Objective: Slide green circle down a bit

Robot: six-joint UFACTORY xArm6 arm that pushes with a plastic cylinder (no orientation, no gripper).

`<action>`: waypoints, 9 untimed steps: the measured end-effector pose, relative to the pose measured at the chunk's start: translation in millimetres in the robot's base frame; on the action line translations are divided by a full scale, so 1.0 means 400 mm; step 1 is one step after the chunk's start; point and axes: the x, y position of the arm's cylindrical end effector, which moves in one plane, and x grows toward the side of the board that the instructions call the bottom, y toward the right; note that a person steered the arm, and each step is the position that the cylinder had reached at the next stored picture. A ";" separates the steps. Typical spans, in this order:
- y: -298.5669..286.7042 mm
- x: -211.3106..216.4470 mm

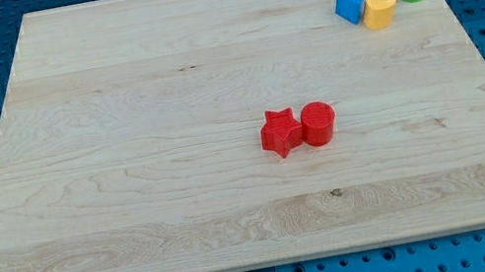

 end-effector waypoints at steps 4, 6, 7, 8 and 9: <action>0.011 0.075; -0.022 0.163; -0.040 0.181; -0.035 0.197; -0.022 0.130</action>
